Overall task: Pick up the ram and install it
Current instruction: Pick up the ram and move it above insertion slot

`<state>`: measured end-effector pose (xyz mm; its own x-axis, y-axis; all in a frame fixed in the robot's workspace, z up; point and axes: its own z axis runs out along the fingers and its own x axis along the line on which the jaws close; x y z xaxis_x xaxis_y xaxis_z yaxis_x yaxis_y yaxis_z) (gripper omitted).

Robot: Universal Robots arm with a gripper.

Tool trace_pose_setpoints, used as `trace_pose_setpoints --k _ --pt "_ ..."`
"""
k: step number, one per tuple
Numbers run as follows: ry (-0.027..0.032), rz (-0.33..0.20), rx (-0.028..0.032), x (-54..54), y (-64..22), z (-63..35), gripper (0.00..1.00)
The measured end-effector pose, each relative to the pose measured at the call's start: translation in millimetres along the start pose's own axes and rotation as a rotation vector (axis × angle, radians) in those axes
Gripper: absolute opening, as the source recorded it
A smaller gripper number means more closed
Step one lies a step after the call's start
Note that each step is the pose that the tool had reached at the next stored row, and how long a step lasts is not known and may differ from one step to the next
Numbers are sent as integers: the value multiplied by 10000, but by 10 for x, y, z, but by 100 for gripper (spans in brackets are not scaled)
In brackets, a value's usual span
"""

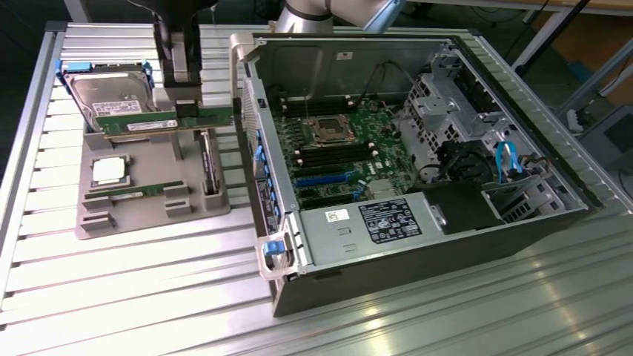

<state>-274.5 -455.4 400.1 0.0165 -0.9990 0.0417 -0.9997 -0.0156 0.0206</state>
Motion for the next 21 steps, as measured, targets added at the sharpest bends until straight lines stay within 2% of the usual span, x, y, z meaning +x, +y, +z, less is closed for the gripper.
trace_pose_setpoints --k 3,11,12,16,21 --pt "-1 -1 -3 3 -169 -3 12" --pt "-1 0 -6 7 -424 -8 12" --pt "-1 0 -7 8 -499 -10 12" --pt "-1 0 -9 11 -708 -14 12" --pt "-1 0 -14 14 -893 -18 12"
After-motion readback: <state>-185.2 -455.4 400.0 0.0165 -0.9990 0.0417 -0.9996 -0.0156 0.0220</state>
